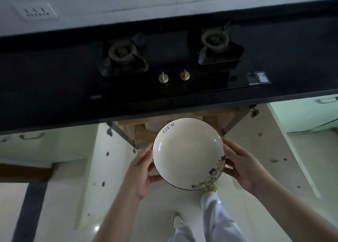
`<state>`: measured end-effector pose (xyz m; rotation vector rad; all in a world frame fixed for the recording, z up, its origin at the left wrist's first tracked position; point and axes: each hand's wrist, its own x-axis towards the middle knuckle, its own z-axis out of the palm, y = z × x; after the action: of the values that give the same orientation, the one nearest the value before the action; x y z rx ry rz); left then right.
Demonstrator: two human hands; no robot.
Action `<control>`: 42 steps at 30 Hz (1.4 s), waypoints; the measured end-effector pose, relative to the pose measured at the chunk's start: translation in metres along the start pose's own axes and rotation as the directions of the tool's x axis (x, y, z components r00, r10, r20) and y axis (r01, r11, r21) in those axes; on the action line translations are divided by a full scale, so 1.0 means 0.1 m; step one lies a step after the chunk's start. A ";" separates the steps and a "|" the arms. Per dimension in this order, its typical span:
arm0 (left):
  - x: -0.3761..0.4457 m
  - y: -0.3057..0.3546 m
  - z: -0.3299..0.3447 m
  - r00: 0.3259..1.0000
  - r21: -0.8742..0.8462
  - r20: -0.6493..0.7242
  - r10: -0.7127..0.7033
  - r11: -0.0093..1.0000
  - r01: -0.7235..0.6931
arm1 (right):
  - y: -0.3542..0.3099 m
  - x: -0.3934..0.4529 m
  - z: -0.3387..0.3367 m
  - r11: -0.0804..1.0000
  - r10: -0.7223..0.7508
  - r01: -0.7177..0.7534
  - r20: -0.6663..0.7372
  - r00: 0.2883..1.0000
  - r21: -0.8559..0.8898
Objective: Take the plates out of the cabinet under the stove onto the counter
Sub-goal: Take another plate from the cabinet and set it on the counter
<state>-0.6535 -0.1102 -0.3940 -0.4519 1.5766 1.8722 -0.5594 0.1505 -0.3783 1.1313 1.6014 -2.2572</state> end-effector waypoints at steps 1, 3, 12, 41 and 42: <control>-0.14 0.10 -0.04 1.000 0.007 0.012 0.015 1.000 -0.015 | -0.06 -0.16 0.06 1.000 -0.014 0.014 0.008 1.000 0.005; -0.38 0.30 -0.14 0.997 0.024 0.049 0.053 0.998 -0.054 | -0.19 -0.42 0.18 0.999 -0.035 0.034 0.039 0.999 0.022; -1.16 0.59 -0.45 0.979 0.032 0.037 0.202 0.979 -0.203 | -0.50 -1.08 0.51 0.993 -0.121 0.116 0.176 0.977 0.039; -3.34 0.21 -0.33 0.824 -0.197 -0.511 0.245 0.900 -0.389 | -0.84 -1.71 0.72 0.995 0.068 0.010 0.772 0.632 -0.095; -3.40 0.19 -0.38 0.808 -0.213 -0.540 0.234 0.891 -0.401 | -0.81 -1.74 0.80 0.994 0.080 0.013 0.782 0.619 -0.113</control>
<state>-0.4213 -0.2335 -0.1746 -0.9305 1.7638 2.4362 -0.5173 0.0648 -0.1934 0.0426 1.2520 -2.1144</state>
